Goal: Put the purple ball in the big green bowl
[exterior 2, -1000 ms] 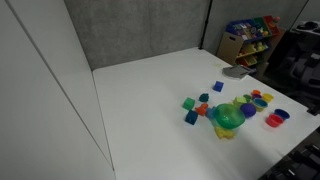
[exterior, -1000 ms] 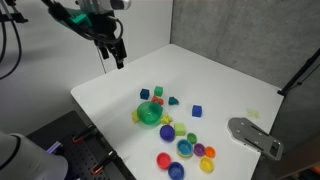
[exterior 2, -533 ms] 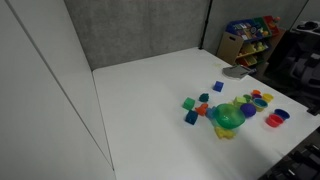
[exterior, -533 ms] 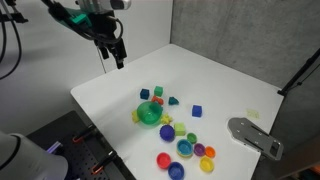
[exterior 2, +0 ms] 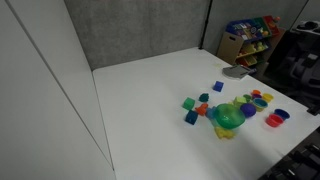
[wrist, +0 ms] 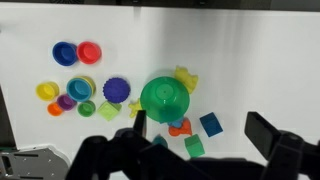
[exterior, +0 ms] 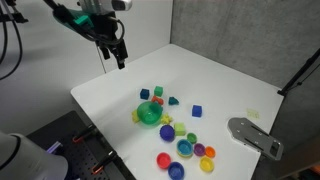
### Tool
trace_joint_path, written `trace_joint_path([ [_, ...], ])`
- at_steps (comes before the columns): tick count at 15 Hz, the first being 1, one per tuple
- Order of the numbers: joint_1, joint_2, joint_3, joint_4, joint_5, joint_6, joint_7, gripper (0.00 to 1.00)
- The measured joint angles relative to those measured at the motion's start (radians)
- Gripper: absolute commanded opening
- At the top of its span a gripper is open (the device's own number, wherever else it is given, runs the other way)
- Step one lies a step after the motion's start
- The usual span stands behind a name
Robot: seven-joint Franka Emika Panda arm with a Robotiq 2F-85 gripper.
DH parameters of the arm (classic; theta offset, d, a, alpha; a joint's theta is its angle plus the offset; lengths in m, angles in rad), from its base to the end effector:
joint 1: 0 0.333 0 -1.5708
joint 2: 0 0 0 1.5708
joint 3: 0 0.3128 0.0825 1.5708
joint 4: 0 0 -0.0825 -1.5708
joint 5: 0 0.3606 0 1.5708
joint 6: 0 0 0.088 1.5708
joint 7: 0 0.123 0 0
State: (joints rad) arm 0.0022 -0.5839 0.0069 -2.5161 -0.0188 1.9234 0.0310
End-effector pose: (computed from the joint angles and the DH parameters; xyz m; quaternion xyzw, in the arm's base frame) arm 0.3498 0.0017 0.4654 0.9999 -0.0082 -0.0042 0.0108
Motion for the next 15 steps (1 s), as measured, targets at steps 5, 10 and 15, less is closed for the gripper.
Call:
trace_joint_path([
  [5,-0.001,0.111,0.0,0.019,0.0,0.117,0.0,1.0],
  [10,-0.007,0.274,-0.01,0.049,0.0,0.222,0.0,1.0],
  [15,-0.016,0.425,-0.025,0.059,-0.001,0.291,-0.001,1.0],
])
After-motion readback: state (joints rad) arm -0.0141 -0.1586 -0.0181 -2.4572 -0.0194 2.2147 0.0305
